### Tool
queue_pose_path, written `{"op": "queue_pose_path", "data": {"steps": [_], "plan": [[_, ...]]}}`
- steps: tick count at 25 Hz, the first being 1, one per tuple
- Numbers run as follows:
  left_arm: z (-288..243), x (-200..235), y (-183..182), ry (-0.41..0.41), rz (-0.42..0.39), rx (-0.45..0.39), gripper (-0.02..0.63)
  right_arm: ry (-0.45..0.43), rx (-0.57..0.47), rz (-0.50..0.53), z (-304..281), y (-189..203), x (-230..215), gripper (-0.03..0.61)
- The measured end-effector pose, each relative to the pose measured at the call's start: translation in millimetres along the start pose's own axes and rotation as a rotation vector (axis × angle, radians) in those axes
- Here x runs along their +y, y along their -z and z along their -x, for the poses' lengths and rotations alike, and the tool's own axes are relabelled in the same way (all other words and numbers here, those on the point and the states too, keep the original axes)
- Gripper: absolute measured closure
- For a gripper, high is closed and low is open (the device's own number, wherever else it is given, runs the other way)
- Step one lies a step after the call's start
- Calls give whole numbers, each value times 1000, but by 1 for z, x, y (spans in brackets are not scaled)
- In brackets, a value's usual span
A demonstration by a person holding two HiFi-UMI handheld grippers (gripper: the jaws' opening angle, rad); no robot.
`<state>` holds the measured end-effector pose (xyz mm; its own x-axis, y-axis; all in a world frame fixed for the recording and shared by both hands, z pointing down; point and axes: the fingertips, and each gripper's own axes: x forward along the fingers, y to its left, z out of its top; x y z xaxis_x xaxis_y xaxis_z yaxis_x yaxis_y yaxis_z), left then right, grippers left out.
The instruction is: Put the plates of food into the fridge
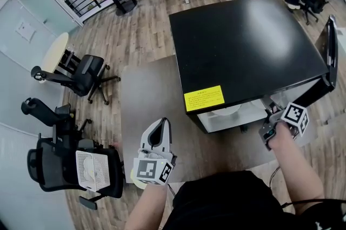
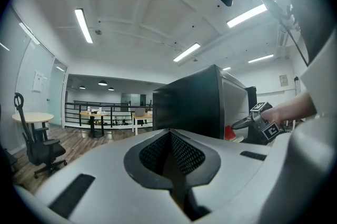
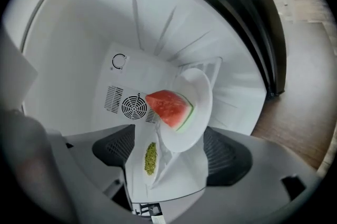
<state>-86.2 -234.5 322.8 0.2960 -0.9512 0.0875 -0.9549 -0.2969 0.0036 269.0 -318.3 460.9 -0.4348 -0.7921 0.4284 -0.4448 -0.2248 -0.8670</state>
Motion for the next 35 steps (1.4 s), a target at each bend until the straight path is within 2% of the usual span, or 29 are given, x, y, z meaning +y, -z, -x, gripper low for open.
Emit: {"op": "queue_pose_path", "data": {"steps": [4, 9, 12, 14, 17, 19, 24, 32, 35], "plan": [[4, 1, -1, 6, -7, -3, 609, -53, -5, -39, 0, 6, -5, 192], [13, 2, -1, 12, -14, -9, 610, -58, -34, -40, 6, 16, -14, 192], [18, -3, -2, 48, -33, -5, 611, -84, -44, -33, 8, 25, -16, 192], [23, -7, -2, 79, -44, -5, 611, -99, -46, 32, 10, 31, -13, 192], [31, -9, -1, 109, -9, -7, 611, -87, -41, 176, 13, 44, -9, 192], [39, -7, -3, 112, 16, -13, 610, -83, -32, 208, 13, 54, -9, 192], [64, 13, 1, 52, 21, 7, 611, -152, 41, 202, 9, 90, -5, 193], [134, 53, 17, -58, 39, 25, 609, -253, 192, 186, 8, 179, 14, 193], [164, 72, 22, -105, 46, 27, 610, -285, 286, 182, 6, 219, 25, 193]]}}
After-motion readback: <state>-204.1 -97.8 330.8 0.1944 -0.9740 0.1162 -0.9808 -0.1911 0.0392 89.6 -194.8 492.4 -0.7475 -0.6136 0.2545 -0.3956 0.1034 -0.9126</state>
